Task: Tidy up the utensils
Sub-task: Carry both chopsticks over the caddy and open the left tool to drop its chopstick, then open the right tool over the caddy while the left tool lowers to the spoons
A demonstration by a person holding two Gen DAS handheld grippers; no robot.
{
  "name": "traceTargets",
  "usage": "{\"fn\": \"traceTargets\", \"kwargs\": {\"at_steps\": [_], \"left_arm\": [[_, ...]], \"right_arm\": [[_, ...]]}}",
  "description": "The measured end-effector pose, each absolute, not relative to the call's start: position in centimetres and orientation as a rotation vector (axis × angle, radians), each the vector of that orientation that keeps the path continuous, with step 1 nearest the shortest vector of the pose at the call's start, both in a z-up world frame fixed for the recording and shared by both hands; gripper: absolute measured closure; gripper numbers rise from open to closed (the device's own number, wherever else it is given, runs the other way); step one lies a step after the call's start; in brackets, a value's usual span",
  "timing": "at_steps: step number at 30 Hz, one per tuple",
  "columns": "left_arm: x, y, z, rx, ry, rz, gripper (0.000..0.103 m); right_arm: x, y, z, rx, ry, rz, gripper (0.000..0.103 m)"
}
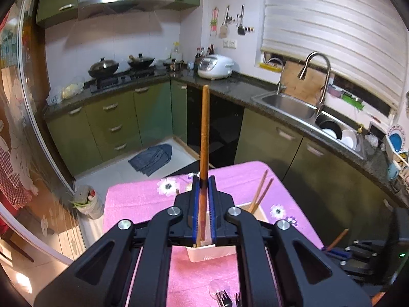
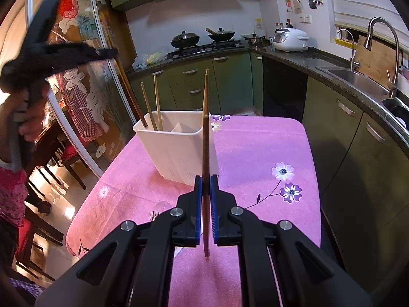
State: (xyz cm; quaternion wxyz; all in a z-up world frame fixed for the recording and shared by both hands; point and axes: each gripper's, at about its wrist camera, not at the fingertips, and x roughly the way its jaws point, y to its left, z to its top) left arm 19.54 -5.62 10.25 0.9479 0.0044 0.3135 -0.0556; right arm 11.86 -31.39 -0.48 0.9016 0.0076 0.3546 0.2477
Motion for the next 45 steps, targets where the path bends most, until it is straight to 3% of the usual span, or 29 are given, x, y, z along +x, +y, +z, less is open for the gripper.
{"fn": "traceTargets", "kwargs": {"at_steps": [14, 16, 18, 28, 33, 43, 45], "left_arm": [[21.8, -5.0, 1.5, 0.014, 0.767, -0.074, 0.094], [21.8, -4.9, 0.9, 0.013, 0.771, -0.073, 0.082], [21.6, -4.8, 0.4, 0.008, 0.779, -0.079, 0.078], [18.9, -4.7, 1.6, 0.018, 0.729, -0.108, 0.077], [18.3, -4.6, 1.5, 0.017, 0.734, -0.122, 0.077], [18.0, -4.5, 0.0, 0.010, 0.775, -0.123, 0.077], [17.8, -4.5, -0.3, 0.007, 0.787, -0.124, 0.077]], "right_arm": [[12.6, -30.2, 5.5, 0.026, 0.591, 0.533, 0.096], [13.0, -29.9, 7.0, 0.035, 0.560, 0.535, 0.096], [13.4, -29.6, 8.3, 0.048, 0.531, 0.540, 0.096], [16.6, -26.8, 13.8, 0.102, 0.392, 0.511, 0.096], [19.3, -24.8, 12.2, 0.092, 0.423, 0.455, 0.096], [23.7, -21.8, 3.0, 0.035, 0.595, 0.402, 0.095], [23.9, -21.7, 1.6, 0.035, 0.618, 0.408, 0.091]]}}
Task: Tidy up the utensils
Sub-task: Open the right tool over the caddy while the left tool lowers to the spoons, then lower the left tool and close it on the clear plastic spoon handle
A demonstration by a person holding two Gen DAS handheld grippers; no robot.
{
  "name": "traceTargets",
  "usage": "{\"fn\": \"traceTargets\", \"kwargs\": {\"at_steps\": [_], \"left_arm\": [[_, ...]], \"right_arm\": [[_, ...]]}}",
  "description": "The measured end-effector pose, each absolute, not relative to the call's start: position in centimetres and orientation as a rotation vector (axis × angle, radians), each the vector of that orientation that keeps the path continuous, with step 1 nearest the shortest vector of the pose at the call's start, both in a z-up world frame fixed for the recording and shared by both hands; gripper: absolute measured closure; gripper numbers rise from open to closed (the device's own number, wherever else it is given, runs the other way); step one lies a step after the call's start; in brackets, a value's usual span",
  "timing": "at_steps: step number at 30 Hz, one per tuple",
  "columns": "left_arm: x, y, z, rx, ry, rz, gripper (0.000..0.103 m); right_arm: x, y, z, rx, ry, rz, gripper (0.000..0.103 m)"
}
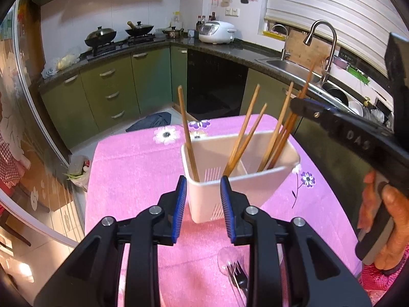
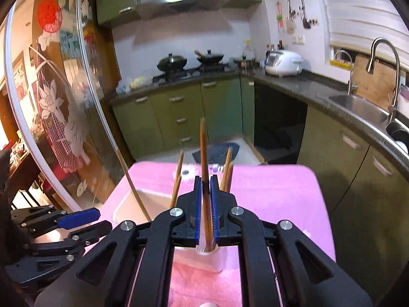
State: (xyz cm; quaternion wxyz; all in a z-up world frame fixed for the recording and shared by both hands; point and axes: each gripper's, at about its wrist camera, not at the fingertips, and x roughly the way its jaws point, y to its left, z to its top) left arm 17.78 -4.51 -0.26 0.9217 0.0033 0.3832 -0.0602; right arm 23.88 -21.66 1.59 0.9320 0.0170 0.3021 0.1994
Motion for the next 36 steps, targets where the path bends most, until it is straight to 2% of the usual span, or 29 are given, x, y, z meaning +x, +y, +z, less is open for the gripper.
{"fn": "traceTargets", "kwargs": {"at_steps": [1, 7, 10, 21, 30, 32, 36], "left_arm": [[17.6, -4.5, -0.5, 0.006, 0.795, -0.126, 0.077], [16.2, -4.6, -2.4, -0.020, 0.847, -0.137, 0.072], [15.2, -5.0, -4.0, -0.034, 0.893, -0.149, 0.069], [13.2, -7.2, -12.3, -0.078, 1.159, -0.199, 0.069], [13.6, -8.0, -14.3, -0.074, 1.214, -0.167, 0.069], [13.8, -7.9, -14.7, -0.070, 1.236, -0.162, 0.069], [13.9, -7.3, -15.2, -0.071, 1.258, -0.155, 0.079]], "right_arm": [[23.8, -21.7, 1.1, 0.035, 0.626, 0.411, 0.084], [21.1, -23.3, 0.8, 0.078, 0.603, 0.440, 0.082], [18.4, -24.6, 0.2, 0.081, 0.605, 0.460, 0.077], [13.0, -29.9, -5.9, 0.159, 0.732, 0.452, 0.077], [12.8, -30.2, -6.5, 0.178, 0.754, 0.468, 0.077], [13.0, -30.0, -5.9, 0.179, 0.747, 0.468, 0.070], [13.0, -30.1, -5.6, 0.181, 0.742, 0.469, 0.069]]}}
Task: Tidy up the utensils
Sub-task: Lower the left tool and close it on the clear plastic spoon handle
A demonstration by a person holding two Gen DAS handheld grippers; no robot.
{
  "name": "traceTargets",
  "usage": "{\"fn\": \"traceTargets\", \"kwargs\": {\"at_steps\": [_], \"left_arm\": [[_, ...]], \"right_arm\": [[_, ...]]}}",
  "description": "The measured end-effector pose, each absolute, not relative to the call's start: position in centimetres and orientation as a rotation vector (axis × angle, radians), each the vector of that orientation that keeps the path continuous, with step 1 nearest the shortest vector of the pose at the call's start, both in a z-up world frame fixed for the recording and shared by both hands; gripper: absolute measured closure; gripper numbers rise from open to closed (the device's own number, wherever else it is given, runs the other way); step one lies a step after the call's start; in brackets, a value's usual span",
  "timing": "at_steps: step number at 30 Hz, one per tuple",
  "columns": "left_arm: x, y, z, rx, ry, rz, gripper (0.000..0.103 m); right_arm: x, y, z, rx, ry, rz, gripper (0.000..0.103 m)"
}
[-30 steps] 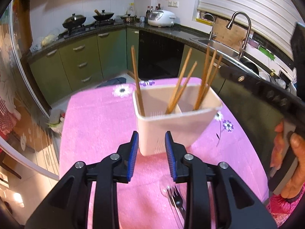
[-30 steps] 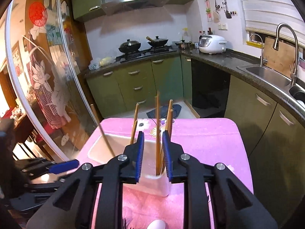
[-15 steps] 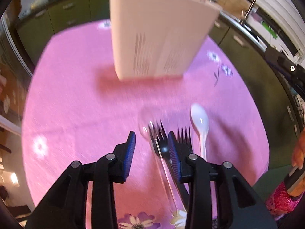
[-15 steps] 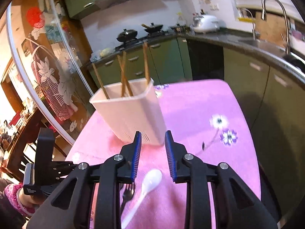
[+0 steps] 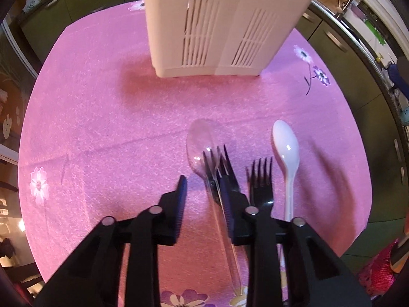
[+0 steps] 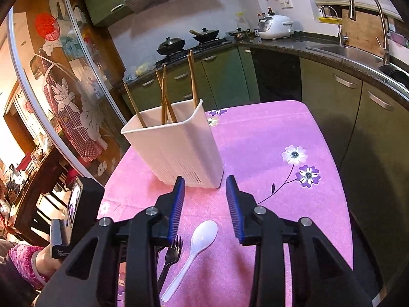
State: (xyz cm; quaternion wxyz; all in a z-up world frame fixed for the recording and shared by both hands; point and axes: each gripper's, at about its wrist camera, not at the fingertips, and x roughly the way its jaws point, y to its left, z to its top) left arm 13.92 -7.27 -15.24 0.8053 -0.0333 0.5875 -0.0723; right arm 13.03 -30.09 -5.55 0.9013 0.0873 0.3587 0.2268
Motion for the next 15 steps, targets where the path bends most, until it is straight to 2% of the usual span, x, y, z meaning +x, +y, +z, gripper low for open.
{"fn": "traceTargets", "kwargs": {"at_steps": [8, 12, 15], "left_arm": [[14.0, -5.2, -14.4, -0.096, 1.245, -0.125, 0.081], [13.8, -4.5, -14.0, -0.119, 1.236, -0.119, 0.079], [13.7, -4.8, -14.2, -0.133, 1.246, -0.147, 0.073]], "right_arm": [[13.0, -29.5, -5.9, 0.171, 0.764, 0.481, 0.066], [13.1, -29.2, -6.1, 0.168, 0.769, 0.481, 0.066], [13.2, -29.2, -6.2, 0.166, 0.771, 0.481, 0.066]]}}
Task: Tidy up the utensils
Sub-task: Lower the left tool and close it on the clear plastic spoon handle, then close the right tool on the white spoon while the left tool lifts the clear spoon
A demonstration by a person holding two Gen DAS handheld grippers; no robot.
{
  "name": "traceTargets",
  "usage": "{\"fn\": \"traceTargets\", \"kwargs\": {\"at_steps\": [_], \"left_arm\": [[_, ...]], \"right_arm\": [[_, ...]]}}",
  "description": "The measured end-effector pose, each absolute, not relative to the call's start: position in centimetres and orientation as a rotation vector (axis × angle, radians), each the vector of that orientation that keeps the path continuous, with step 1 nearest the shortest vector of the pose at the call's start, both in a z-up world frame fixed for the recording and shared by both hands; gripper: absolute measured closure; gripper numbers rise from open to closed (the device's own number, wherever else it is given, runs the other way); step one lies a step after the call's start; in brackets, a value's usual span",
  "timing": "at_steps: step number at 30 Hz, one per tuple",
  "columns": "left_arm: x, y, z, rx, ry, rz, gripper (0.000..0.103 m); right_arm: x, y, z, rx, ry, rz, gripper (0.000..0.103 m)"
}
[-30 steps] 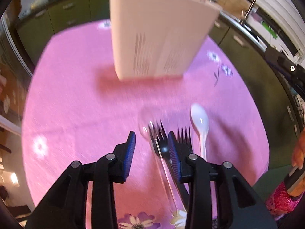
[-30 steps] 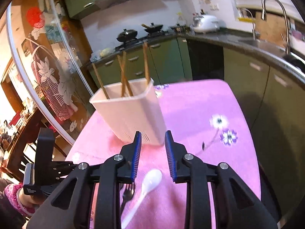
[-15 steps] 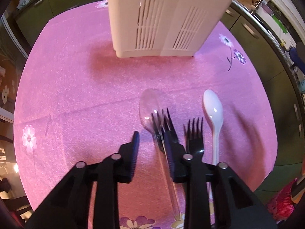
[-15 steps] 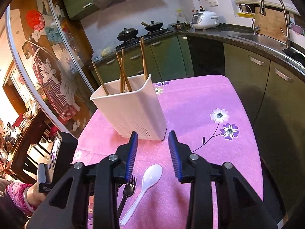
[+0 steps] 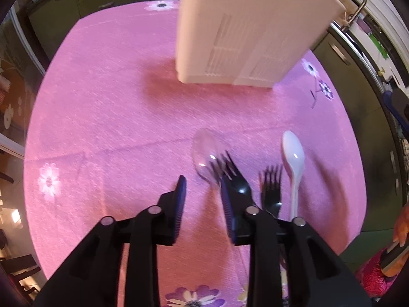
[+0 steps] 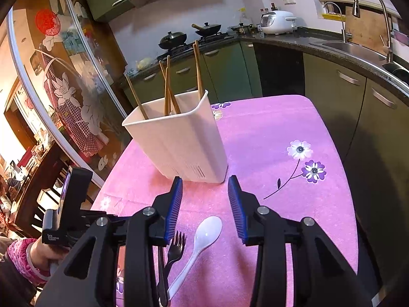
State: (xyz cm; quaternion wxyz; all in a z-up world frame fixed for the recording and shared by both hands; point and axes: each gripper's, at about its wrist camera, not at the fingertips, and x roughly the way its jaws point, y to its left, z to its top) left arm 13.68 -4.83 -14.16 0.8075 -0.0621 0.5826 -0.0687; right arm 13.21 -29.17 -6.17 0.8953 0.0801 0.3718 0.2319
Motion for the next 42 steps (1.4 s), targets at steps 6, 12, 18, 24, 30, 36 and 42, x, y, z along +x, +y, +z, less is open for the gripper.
{"fn": "traceTargets", "kwargs": {"at_steps": [6, 12, 18, 24, 30, 36, 42], "left_arm": [[14.1, -5.7, -15.0, -0.066, 1.259, -0.130, 0.074], [14.6, -4.9, -15.1, -0.057, 1.274, -0.090, 0.075], [14.4, -4.2, -15.1, -0.046, 1.279, -0.069, 0.075], [14.5, -5.0, -15.3, -0.015, 1.268, -0.065, 0.091], [15.1, -4.7, -15.3, -0.053, 1.258, -0.087, 0.095], [15.0, -3.9, -13.7, -0.078, 1.193, -0.076, 0.095], [14.4, -3.2, -10.9, -0.094, 1.096, -0.080, 0.095]], "right_arm": [[13.4, -29.0, -6.5, 0.164, 0.774, 0.485, 0.066], [13.5, -29.6, -6.7, 0.176, 0.769, 0.486, 0.065], [13.5, -29.5, -7.0, 0.174, 0.778, 0.487, 0.065], [13.5, -29.4, -7.1, 0.171, 0.783, 0.497, 0.062], [13.6, -29.4, -7.2, 0.169, 0.791, 0.499, 0.062], [13.5, -27.2, -9.9, 0.067, 0.923, 0.500, 0.055], [12.9, -24.9, -14.7, 0.002, 1.052, 0.483, 0.059]]}}
